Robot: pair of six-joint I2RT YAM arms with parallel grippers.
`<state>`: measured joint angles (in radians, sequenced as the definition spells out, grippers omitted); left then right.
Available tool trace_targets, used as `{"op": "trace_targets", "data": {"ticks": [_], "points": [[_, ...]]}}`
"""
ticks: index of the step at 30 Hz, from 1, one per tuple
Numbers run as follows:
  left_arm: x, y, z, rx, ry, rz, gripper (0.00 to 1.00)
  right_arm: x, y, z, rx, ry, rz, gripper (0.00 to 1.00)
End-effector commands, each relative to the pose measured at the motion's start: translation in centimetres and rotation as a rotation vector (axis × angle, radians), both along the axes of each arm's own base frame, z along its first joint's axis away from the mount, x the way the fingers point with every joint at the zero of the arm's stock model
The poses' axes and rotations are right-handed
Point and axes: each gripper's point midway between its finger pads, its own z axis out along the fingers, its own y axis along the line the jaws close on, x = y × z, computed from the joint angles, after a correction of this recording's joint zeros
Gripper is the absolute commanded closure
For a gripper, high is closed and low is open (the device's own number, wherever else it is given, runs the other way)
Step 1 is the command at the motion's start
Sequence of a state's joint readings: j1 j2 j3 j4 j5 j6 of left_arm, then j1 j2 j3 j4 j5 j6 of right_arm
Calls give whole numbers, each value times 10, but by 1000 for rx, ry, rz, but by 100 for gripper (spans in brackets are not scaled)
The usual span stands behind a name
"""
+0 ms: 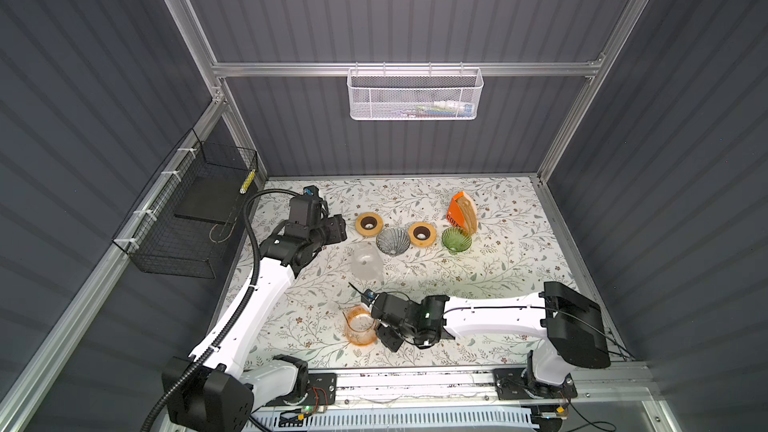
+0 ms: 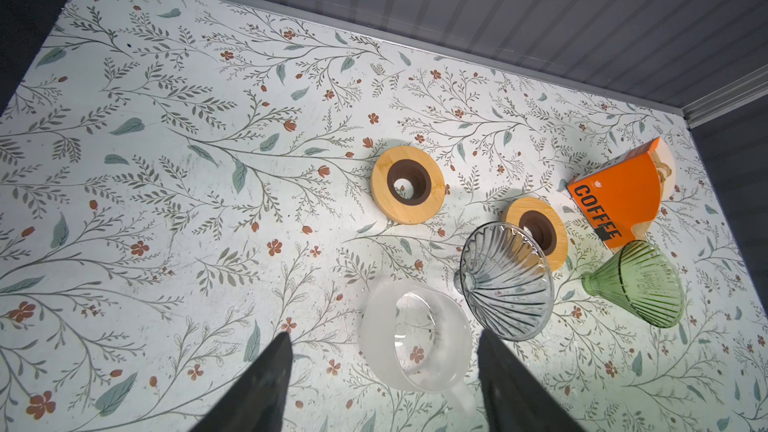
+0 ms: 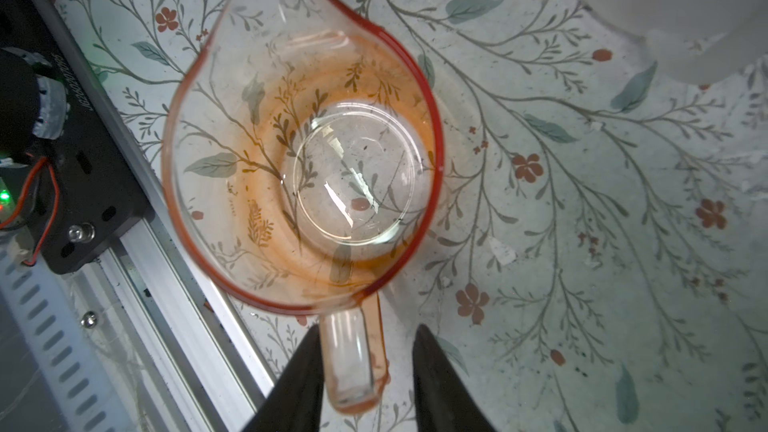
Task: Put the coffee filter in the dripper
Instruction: 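Lower the pitcher onto the table and open the right gripper, then move the right gripper back to the bamboo dripper stand near the filter box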
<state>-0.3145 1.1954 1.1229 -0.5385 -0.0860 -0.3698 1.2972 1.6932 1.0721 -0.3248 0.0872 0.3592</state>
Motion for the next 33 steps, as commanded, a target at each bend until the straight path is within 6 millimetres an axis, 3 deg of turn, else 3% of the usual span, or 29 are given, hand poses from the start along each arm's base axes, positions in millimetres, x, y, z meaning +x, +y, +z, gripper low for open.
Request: {"op": "trace_targets", "data": {"ticks": [1,8,14,19,23,27,33], "points": [[1,2,9,15,-17,-4,29,14,-16,2,-22,-21,-58,63],[0,3,7,20,-13,-4,29,26,-25,8,-24,-52,-73,62],[0,3,8,20,-16,-4,29,18,-21,14,22,-14,-61,61],[1,0,2,22,10,-15,29,25,-28,39,75,-12,-112,61],[0,-8,-4,1,53,-49,30,50,-39,68,150,-16,-210,61],[0,-29,-17,-85,108,-115,31,84,-61,92,227,27,-341,61],[2,-33,-24,-76,165,-132,32,132,-91,132,283,-31,-445,60]]}}
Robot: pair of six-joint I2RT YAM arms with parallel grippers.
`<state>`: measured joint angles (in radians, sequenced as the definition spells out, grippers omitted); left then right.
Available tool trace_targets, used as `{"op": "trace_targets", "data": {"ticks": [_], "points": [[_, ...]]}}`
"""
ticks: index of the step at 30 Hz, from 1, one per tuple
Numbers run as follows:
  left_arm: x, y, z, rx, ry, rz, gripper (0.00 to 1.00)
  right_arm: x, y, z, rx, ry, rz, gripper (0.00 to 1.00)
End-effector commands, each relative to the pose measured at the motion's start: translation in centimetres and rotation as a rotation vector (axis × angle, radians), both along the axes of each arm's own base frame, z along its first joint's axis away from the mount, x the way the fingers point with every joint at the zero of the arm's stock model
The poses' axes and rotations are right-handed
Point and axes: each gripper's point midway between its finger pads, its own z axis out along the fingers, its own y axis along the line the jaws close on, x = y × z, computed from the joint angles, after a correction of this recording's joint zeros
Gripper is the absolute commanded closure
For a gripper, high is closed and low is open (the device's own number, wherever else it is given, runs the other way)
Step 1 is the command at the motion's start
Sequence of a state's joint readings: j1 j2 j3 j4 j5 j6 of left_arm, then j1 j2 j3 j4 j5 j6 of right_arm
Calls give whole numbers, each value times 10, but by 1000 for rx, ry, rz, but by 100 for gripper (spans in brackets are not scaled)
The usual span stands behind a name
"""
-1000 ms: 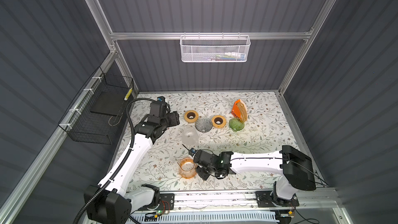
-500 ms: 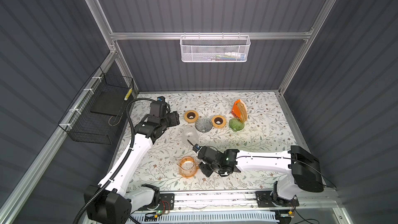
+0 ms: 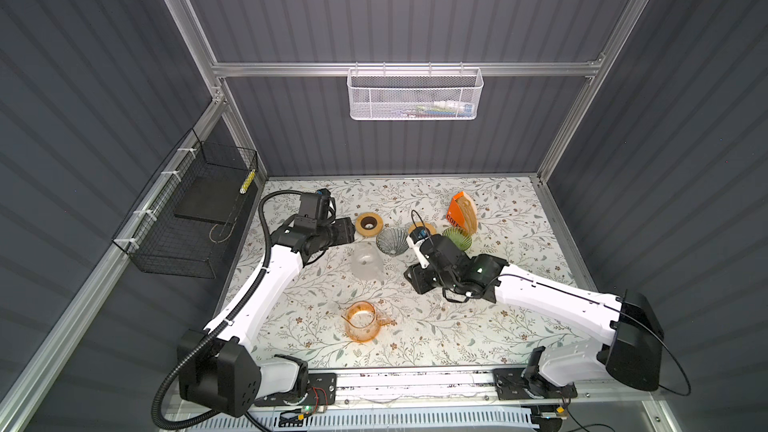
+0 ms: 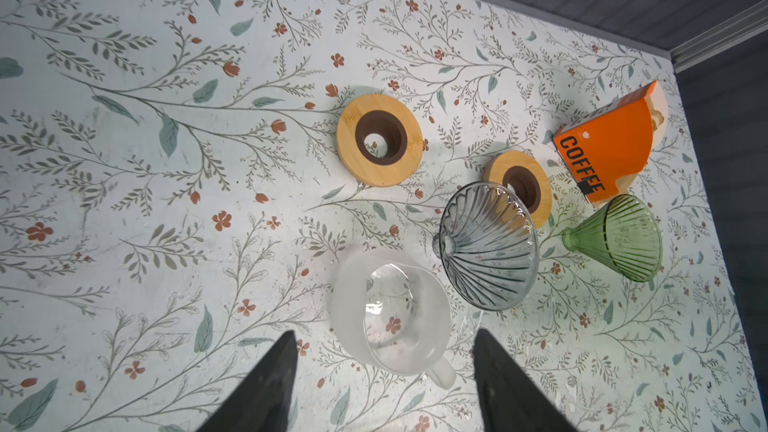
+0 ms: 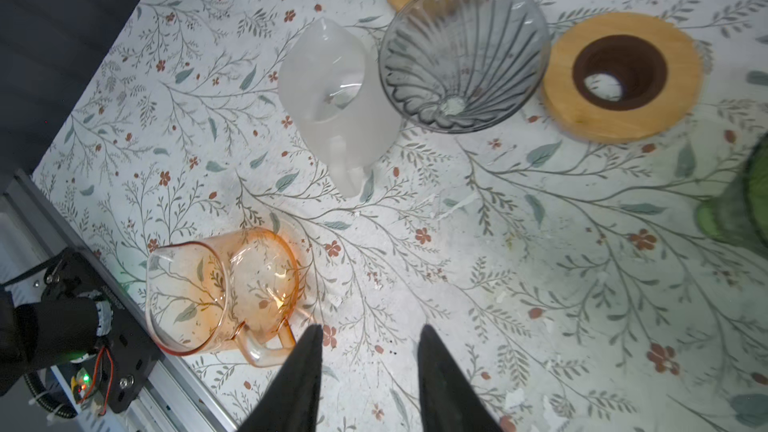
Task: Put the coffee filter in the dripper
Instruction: 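Move the right gripper back to the bamboo dripper stand near the filter box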
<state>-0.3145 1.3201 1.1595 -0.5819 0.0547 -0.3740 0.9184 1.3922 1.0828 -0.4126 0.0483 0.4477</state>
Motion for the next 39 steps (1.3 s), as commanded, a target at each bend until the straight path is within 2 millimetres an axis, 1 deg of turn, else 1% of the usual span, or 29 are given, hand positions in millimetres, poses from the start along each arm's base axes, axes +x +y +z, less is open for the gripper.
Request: {"op": "trace_targets", "data": {"ticks": [1,3,7,11,12,14,16,18,22,23,24,29,33,39], "points": [[0,-7,13,-19,11,-34,32,18,-12,31,37,-9,-34,60],[3,-7,17,-11,18,-34,32,33,-20,40,38,-12,-61,59],[11,-9,23,-6,25,-31,32,60,-29,56,21,-17,-85,58],[20,-11,21,-5,32,-26,32,90,-40,58,-4,-9,-134,57],[24,-11,19,-4,33,-19,32,101,-44,57,-10,-5,-160,57],[30,-13,16,-8,41,-11,32,117,-49,54,-3,13,-190,55],[35,-17,14,-21,48,-15,32,131,-52,46,-1,36,-200,55],[42,-22,11,-39,54,-11,32,145,-57,32,-38,54,-221,55],[51,-26,3,-50,61,-10,32,169,-60,5,-86,99,-237,55],[57,-28,13,-58,34,-10,32,174,-61,-1,-95,108,-242,55],[60,-29,13,-56,33,-12,32,178,-61,-9,-101,122,-246,54],[64,-29,7,-47,40,-12,33,195,-58,-38,-156,158,-227,52],[66,-29,7,-42,33,-15,33,205,-59,-57,-199,191,-220,51],[68,-28,7,-39,25,-16,33,216,-62,-78,-234,226,-219,48]]}}
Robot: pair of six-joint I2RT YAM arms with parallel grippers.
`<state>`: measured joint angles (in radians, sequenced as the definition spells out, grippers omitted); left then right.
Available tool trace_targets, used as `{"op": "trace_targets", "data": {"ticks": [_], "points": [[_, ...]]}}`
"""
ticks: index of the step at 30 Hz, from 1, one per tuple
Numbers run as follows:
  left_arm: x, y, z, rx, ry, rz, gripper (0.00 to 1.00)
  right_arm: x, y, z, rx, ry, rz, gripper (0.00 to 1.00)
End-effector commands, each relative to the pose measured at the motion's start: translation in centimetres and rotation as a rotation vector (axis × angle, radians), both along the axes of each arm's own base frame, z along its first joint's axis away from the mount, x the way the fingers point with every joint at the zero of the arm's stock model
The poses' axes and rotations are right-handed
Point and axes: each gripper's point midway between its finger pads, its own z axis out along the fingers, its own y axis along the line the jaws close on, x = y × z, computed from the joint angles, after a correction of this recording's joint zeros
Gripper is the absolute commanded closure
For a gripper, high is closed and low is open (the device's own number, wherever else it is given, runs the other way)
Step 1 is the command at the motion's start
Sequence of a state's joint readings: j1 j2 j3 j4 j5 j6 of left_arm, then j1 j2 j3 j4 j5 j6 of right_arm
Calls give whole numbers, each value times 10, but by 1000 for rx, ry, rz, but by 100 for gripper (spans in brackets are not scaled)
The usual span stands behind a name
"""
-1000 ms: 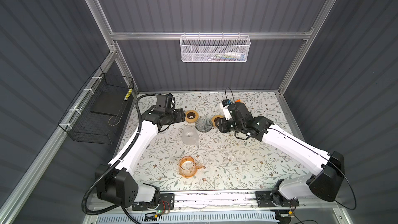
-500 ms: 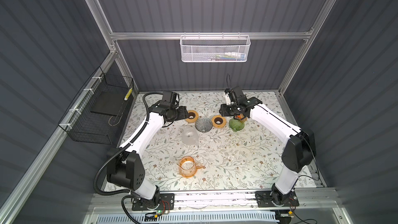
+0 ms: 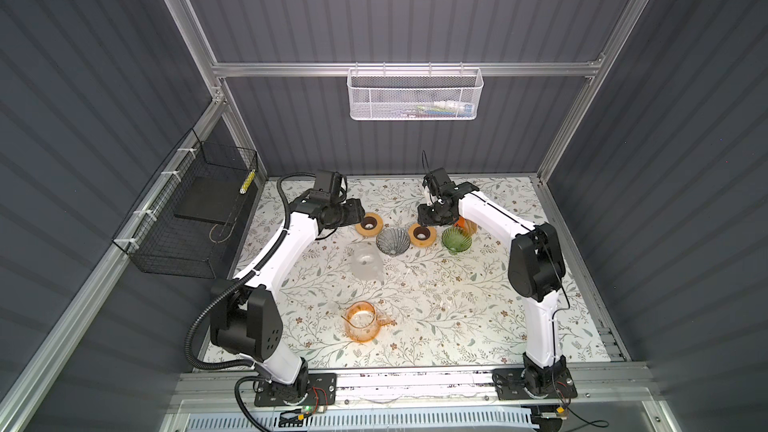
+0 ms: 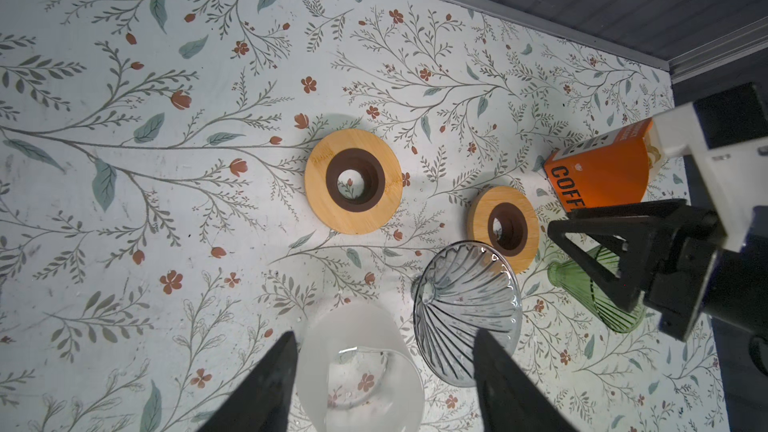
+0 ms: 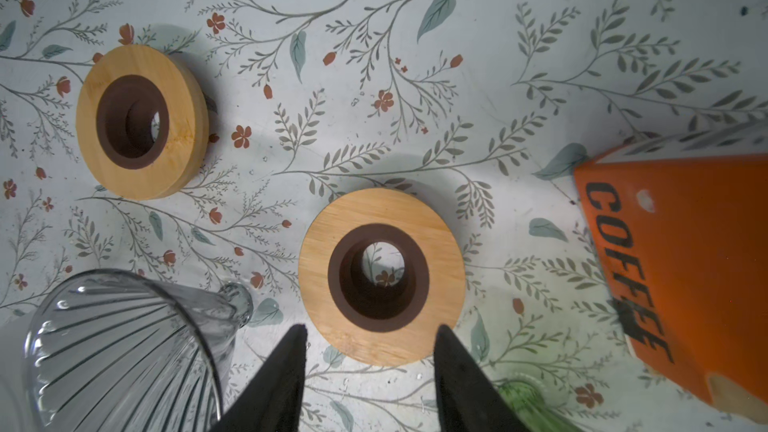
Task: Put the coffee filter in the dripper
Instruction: 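Move the right gripper back to the bamboo dripper stand near the filter box, then lower the right gripper fingers into the bamboo stand's center hole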
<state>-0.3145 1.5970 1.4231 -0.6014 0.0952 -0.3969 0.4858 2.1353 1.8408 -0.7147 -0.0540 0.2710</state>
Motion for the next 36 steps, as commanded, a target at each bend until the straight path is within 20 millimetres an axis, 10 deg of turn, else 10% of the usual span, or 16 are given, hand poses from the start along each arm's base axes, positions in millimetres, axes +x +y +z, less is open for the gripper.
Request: {"op": "trace_targets", "data": {"ticks": [1,36], "points": [[7,-1,7,-9,-23,-5,33,3,-8,-7,-33,27,8,47],[8,11,3,-16,-15,24,33,15,-18,-64,-147,146,46,47]]}}
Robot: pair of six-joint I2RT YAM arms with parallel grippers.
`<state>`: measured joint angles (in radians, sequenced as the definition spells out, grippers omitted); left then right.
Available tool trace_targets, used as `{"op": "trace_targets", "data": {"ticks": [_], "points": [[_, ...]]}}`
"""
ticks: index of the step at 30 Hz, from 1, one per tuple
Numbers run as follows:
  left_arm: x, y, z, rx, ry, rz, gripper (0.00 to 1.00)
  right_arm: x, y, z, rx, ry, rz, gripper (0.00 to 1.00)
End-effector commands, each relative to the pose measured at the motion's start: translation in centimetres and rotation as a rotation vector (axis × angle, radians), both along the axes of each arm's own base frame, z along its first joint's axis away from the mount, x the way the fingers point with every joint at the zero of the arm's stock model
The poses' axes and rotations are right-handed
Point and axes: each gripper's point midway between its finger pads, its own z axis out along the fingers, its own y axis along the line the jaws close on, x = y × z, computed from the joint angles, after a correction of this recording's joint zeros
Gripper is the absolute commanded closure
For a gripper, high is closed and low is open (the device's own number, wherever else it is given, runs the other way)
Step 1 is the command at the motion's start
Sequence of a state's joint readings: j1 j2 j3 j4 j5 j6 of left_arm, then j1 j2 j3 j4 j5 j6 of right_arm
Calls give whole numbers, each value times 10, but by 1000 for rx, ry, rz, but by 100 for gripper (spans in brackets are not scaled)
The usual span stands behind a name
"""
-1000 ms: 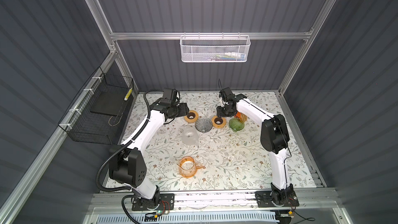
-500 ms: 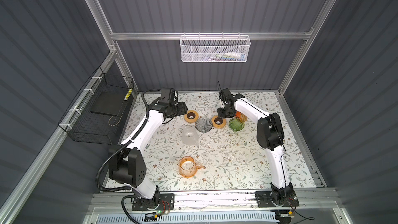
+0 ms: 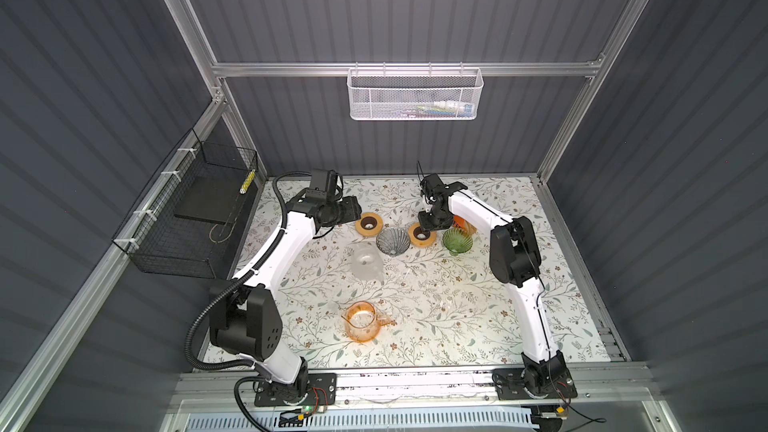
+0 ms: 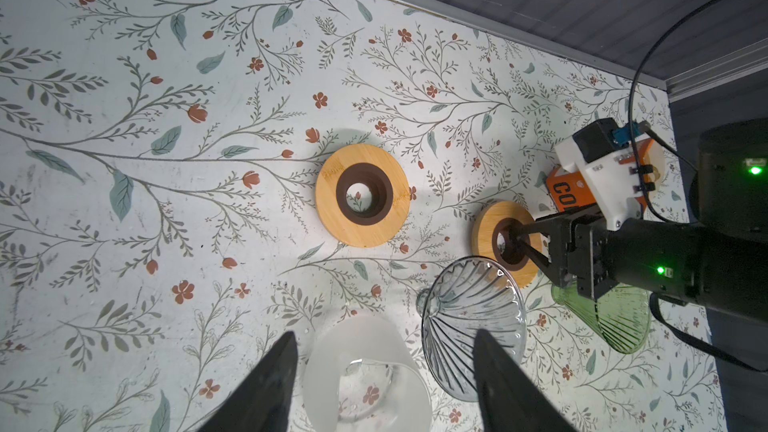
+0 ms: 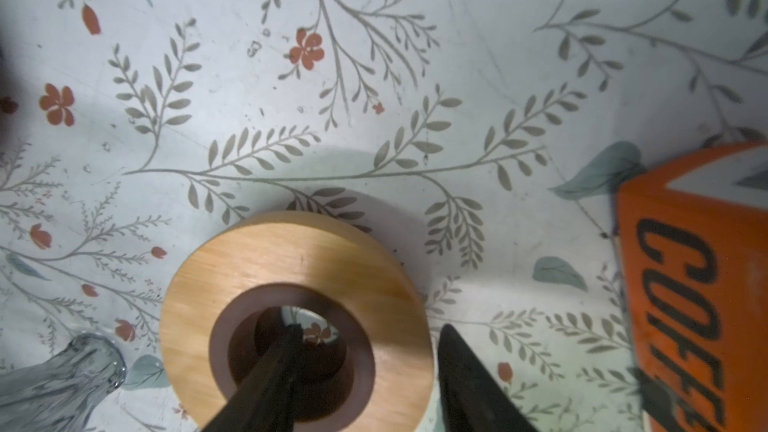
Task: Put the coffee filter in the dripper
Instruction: 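Lower the right gripper fingers into the bamboo stand's center hole, then grip the bamboo stand through its hole and lift it with the right gripper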
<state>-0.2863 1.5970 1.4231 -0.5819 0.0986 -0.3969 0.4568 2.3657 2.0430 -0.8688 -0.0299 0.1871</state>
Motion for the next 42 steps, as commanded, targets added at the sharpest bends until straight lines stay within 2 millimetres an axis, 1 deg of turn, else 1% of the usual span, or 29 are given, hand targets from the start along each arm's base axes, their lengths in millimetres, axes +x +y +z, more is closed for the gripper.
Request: {"op": "trace_targets", "data": {"ticks": [1,7,8,9,19,25,30,32,35,38,42], "points": [[1,1,0,-8,2,-2,33,2,-3,-2,-20,11,10,47],[0,2,2,-6,-5,-1,33,4,-2,-4,-27,17,18,48],[-5,4,-12,5,27,1,33,4,-3,-4,-29,19,18,48],[-5,4,-12,5,28,1,33,3,-3,-5,-31,21,21,48],[-6,5,-12,3,25,3,33,0,-3,-9,-31,43,25,49],[-6,6,-11,3,23,2,33,-1,2,-10,-20,49,30,51],[-8,7,-10,4,21,4,33,-3,5,-11,-18,62,36,54],[-8,7,-10,3,18,4,33,-3,7,-11,-17,63,41,57],[-8,7,-10,2,18,3,33,-4,11,-10,-14,62,49,59],[-8,8,-10,3,20,4,33,-6,14,-9,-14,60,56,59],[-8,8,-9,1,17,4,33,-10,18,-12,-21,68,68,54]]}}
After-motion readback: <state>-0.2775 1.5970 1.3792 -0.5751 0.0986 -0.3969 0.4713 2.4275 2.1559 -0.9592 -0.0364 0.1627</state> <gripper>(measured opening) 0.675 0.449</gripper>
